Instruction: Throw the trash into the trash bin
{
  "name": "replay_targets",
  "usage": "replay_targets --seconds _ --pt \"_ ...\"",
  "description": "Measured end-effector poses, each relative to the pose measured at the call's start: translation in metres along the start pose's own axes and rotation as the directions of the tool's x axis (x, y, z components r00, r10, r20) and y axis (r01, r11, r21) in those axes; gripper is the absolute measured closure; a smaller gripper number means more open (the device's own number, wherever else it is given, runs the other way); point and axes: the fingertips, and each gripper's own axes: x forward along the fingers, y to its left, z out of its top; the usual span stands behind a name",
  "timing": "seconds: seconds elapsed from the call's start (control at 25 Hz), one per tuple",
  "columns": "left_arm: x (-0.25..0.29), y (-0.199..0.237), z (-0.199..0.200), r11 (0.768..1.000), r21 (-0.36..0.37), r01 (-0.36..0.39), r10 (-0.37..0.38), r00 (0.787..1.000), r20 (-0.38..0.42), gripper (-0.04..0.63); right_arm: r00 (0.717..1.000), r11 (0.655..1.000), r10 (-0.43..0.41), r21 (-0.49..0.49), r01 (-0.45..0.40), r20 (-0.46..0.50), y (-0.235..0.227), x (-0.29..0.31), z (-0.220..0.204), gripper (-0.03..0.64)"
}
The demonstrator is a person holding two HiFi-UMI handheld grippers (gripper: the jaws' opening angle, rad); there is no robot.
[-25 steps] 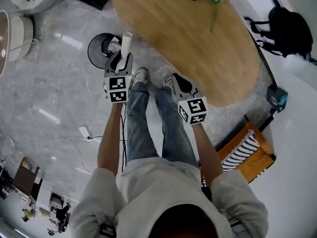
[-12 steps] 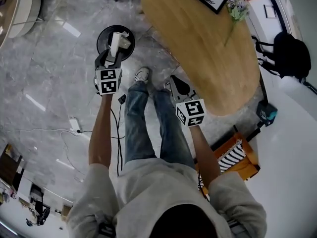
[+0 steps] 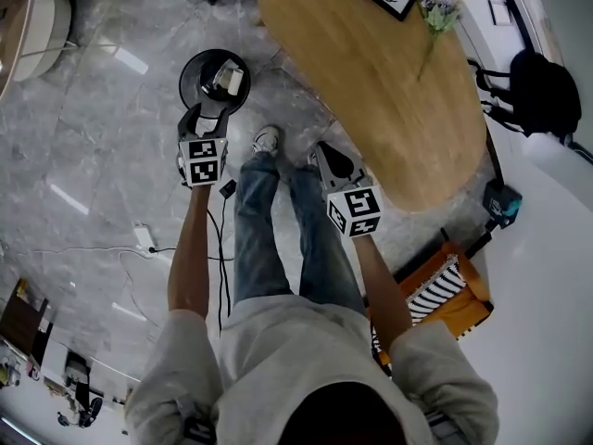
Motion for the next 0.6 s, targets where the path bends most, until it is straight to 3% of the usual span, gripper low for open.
replay_targets --seconds 0.12,0.2,0.36,0.6 --pt "-0.019 -0.014 0.019 1.0 0.016 -0.001 0.0 0.998 0.066 0.438 1.0 1.0 -0.009 0.009 0.009 0.019 -0.001 -0.005 0.003 0.588" --pt "-0.033 -0.025 0.033 1.0 0.011 0.021 -0.022 0.993 0.116 0.574 0.999 1.0 -0.018 0.018 0.017 0.034 -0.003 -0.011 0.006 0.588" --pt "-0.047 -0.049 0.057 0.997 -0.005 0.08 -0.078 0.982 0.17 0.577 0.996 0.998 -0.053 0.046 0.05 0.077 -0.016 -0.028 0.015 0.588" --pt "-0.058 -0.12 0.104 0.98 0.064 0.189 -0.198 0.961 0.195 0.577 0.979 0.985 -0.156 0.088 0.145 0.133 -0.06 -0.076 0.019 0.588"
